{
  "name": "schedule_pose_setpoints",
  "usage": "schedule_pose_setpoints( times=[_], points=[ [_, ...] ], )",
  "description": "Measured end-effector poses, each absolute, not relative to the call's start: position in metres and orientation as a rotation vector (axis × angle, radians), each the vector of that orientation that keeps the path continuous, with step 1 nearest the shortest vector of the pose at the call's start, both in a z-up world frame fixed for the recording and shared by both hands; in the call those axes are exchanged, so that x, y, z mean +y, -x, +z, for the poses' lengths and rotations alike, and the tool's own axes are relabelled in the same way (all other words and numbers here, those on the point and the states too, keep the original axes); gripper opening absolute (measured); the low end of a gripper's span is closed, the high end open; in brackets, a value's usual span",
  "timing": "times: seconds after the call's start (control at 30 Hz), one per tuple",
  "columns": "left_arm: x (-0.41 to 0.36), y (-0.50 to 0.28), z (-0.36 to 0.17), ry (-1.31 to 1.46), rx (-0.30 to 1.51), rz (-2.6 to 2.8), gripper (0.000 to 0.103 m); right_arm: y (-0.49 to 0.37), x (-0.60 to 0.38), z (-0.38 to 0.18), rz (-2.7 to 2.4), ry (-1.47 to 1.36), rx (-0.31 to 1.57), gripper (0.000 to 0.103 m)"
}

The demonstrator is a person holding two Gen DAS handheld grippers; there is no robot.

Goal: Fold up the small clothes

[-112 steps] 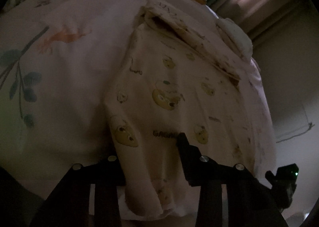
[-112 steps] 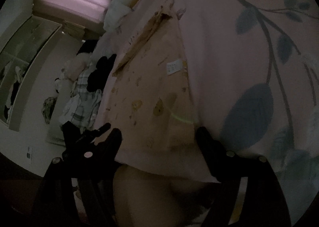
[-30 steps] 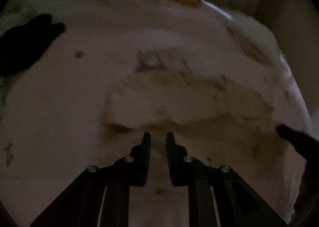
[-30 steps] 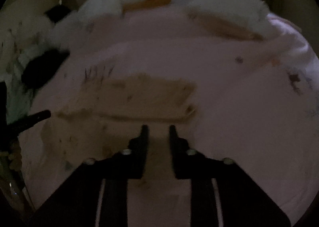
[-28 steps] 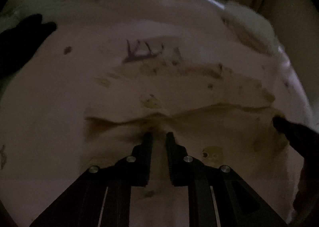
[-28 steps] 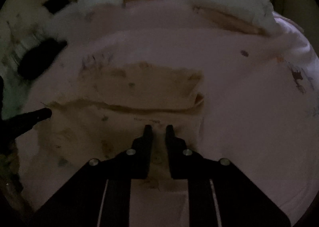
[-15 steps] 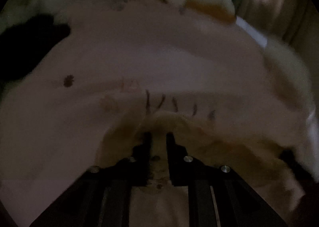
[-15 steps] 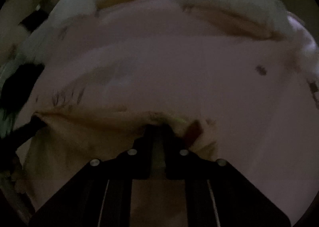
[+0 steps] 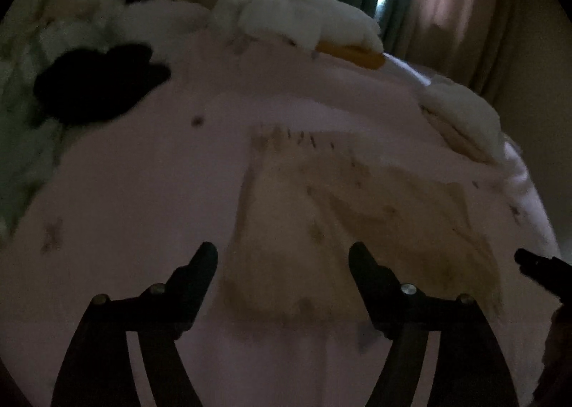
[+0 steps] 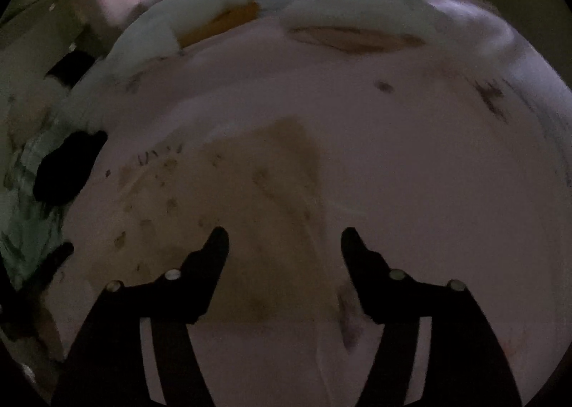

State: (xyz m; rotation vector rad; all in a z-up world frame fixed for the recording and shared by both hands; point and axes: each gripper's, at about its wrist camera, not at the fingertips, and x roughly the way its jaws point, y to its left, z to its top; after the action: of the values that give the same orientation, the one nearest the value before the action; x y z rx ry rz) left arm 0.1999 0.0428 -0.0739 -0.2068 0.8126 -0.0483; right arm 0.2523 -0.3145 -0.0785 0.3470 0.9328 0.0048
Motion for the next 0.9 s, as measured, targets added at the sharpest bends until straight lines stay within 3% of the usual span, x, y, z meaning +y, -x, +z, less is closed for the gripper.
schedule_pose_setpoints(
  times=[0.13,0.3,0.47,0.77,0.9],
  points=[
    [0.044,-0.189,-0.094,0.23,0.862,-0.056,0.075,-0.22,-0.336,-0.102,0.034,-0.569,0.981,0.067],
    [0.047,-0.194,-0.11,0.238,0.892,0.02,0.075,-0.211,-0.327,-0.137,0.061,-0.637,1.077,0.067],
    [0.041,-0.202,-0.123,0.204,0.934,0.003,0.075,-0.22,-0.319,-0.155,0.122,-0.809,1.03,0.067],
    [0.078,-0.229,-0.126,0.42,1.083,-0.131,0.075,-0.232,-0.308,-0.158,0.1,-0.848,1.014,0.065],
    [0.1,-0.222,-0.13,0.603,1.056,-0.145,0.075,-0.229,-0.317,-0.16,0.104,-0.868,0.995,0.065]
  ],
)
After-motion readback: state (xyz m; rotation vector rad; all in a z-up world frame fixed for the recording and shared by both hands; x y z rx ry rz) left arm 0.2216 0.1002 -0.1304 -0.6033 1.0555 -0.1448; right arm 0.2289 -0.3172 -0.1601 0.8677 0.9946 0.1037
